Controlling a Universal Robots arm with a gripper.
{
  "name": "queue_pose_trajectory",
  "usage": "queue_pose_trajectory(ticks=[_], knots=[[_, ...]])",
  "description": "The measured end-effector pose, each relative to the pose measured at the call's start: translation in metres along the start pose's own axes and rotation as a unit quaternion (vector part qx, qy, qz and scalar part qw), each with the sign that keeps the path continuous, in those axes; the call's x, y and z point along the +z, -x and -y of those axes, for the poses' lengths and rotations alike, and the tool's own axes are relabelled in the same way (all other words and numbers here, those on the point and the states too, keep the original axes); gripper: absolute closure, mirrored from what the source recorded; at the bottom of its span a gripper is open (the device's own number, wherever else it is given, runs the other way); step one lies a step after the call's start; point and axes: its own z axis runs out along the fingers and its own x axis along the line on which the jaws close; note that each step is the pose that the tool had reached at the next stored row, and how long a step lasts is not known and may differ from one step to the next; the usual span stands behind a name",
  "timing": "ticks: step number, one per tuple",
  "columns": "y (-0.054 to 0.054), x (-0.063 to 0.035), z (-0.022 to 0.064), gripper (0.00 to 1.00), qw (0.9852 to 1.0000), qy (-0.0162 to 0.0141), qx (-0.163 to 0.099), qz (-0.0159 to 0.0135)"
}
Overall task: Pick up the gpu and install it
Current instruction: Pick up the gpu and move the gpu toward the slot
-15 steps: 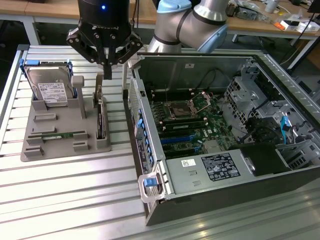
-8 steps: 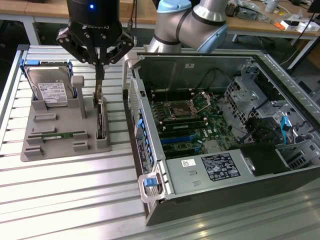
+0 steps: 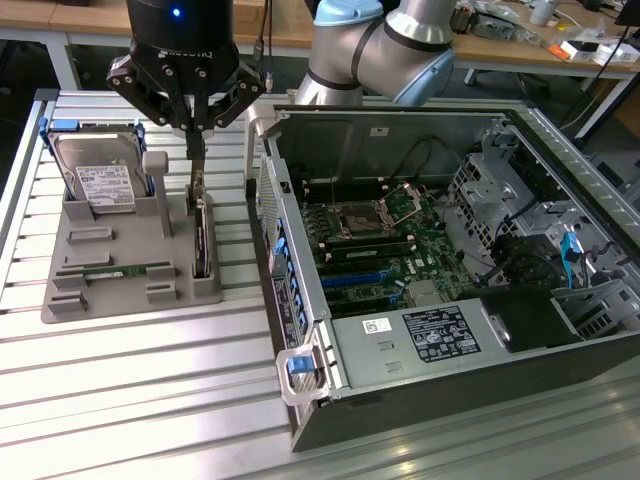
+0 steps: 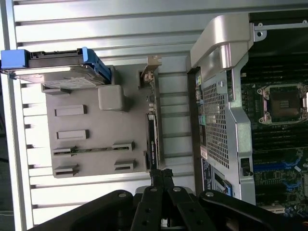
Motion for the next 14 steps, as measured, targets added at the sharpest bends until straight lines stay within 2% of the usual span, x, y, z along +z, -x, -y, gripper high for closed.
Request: queue_pose_trajectory(ticks=[9,10,12,14], knots=[[0.0000,0.0000,0.0000,0.90,1.0000,0.0001,-0.002,-0.0001],[0.0000,0.0000,0.0000,0.77,1.0000,0.0000,-0.002,-0.0001],[0.0000,0.0000,0.0000,0.64,1.0000,0.0001,-0.002,-0.0001],[0.0000,0.0004,0.0000,0.64,1.0000,0.0001,-0.002,-0.0001]])
